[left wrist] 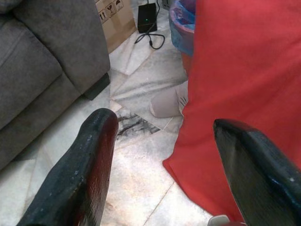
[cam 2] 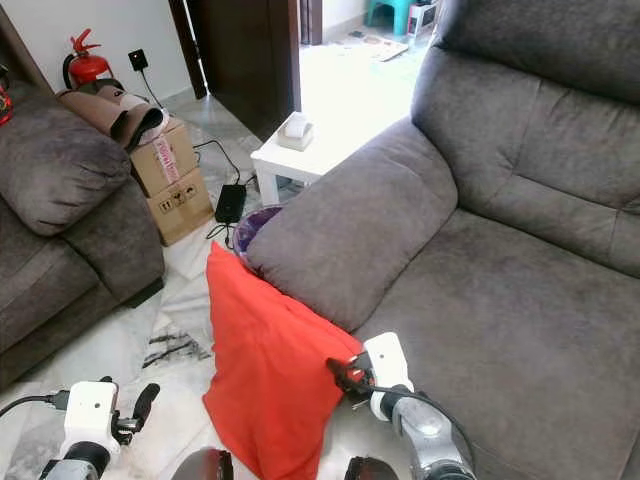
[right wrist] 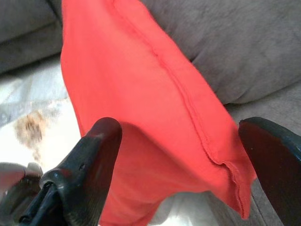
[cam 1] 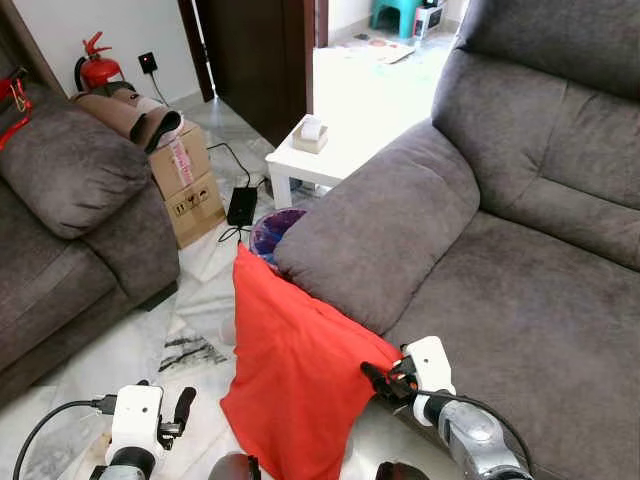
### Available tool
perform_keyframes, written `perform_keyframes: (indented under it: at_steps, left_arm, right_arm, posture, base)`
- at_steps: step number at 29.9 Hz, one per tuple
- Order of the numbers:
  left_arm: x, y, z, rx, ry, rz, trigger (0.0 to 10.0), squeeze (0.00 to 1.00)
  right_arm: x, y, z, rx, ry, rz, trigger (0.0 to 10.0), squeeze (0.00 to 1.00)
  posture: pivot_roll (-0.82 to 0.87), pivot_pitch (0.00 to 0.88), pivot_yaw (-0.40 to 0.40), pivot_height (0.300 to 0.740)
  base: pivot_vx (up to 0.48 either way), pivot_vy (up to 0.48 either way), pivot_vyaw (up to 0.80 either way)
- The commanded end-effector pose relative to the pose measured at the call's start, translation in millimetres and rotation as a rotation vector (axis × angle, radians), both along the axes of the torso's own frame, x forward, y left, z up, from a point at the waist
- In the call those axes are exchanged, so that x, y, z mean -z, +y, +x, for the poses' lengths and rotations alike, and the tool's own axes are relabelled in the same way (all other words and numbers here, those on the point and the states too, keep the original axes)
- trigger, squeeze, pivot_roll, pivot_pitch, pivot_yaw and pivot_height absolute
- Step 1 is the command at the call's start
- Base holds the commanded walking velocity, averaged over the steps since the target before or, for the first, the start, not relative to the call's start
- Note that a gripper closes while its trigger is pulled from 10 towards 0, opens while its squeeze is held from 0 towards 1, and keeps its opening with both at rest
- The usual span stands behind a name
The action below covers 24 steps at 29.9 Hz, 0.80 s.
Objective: Move the pillow to the sofa from floor
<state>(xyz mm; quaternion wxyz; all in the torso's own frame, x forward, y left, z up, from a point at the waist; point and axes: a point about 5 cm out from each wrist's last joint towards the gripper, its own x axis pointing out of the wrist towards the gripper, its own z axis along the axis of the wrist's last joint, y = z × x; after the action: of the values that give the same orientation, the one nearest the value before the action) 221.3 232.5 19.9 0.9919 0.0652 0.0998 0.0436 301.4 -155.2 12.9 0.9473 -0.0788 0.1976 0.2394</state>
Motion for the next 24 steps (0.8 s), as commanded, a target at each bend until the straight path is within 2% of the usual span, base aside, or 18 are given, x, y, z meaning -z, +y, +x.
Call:
perform_keyframes:
  at_steps: [1, 2, 6, 8, 18, 21, 24]
  left_arm:
    - [5.2, 3.5, -5.9, -0.032, 0.033, -0.024, 10.0, 0.0]
    - [14.5, 4.3, -10.1, -0.056, 0.073, -0.044, 10.0, 0.0]
    - [23.8, 2.9, -14.4, -0.067, 0.114, -0.057, 10.0, 0.0]
    - [35.2, 1.3, -21.3, -0.078, 0.168, -0.063, 10.0, 0.0]
    - [37.0, -4.9, -24.2, -0.058, 0.171, -0.06, 10.0, 0.0]
    - [34.5, -1.6, -24.4, -0.056, 0.161, -0.051, 10.0, 0.0]
    - [32.6, 2.4, -23.8, -0.063, 0.154, -0.045, 10.0, 0.0]
  right_arm:
    - [-1.4, -3.8, 1.6, -0.013, -0.001, -0.033, 10.0, 0.0]
    - [-4.3, -9.6, 3.9, -0.018, -0.015, -0.072, 10.0, 0.0]
    - [-7.4, -14.5, 6.0, -0.015, -0.031, -0.09, 10.0, 0.0]
    - [-8.6, -17.8, 6.4, -0.021, -0.044, -0.122, 10.0, 0.0]
    - [-6.8, -23.7, 4.2, -0.047, -0.056, -0.216, 10.0, 0.0]
    - [-4.0, -23.4, 2.2, -0.074, -0.054, -0.271, 10.0, 0.0]
    - [-3.4, -22.9, 1.8, -0.077, -0.053, -0.272, 10.0, 0.0]
  posture:
    - [0.23, 0.182, -0.005, 0.631]
    - [0.21, 0.173, -0.012, 0.631]
    - [0.2, 0.17, -0.018, 0.631]
    - [0.19, 0.164, -0.021, 0.631]
    - [0.19, 0.187, -0.014, 0.631]
    - [0.2, 0.184, -0.015, 0.631]
    - [0.2, 0.182, -0.013, 0.631]
  base:
    - [0.0, 0.0, 0.0]
    - [0.0, 0.0, 0.0]
    - [0.0, 0.0, 0.0]
    - [0.0, 0.0, 0.0]
    - [0.0, 0.0, 0.0]
    - [0.0, 0.0, 0.0]
    - [0.0, 0.0, 0.0]
